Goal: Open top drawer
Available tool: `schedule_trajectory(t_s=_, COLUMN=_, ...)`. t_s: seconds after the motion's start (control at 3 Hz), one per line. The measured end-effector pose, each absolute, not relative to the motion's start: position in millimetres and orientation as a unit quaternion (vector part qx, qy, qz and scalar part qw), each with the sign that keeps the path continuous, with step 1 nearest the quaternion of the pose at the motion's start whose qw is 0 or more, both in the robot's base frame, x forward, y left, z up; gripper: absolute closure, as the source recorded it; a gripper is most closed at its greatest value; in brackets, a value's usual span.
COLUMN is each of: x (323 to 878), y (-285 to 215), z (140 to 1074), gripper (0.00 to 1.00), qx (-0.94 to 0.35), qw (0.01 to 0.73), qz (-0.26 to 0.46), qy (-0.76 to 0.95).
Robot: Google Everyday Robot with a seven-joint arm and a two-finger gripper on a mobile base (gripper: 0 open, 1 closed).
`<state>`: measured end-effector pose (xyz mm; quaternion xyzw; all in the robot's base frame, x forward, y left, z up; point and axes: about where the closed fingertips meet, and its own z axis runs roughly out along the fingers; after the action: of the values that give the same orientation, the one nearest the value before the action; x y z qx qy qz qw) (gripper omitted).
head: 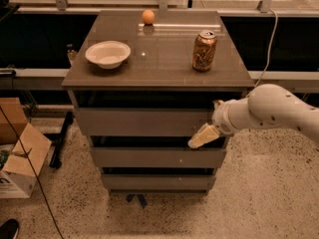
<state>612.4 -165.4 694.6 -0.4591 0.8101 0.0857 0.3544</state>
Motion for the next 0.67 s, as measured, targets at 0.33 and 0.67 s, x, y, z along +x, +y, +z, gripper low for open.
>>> schedule_trajectory(t_s=0.33, x=630.7, y=-153.7, z=678.5, gripper=0.17, qx=-0.471, qw=0.34, qz=0.106, qy=0.807)
schedule_trajectory(t_s=0.67, x=632.4, y=-152.4, z=673.9, gripper=0.4, qx=-0.476, qw=0.329, qz=0.114, qy=0.807)
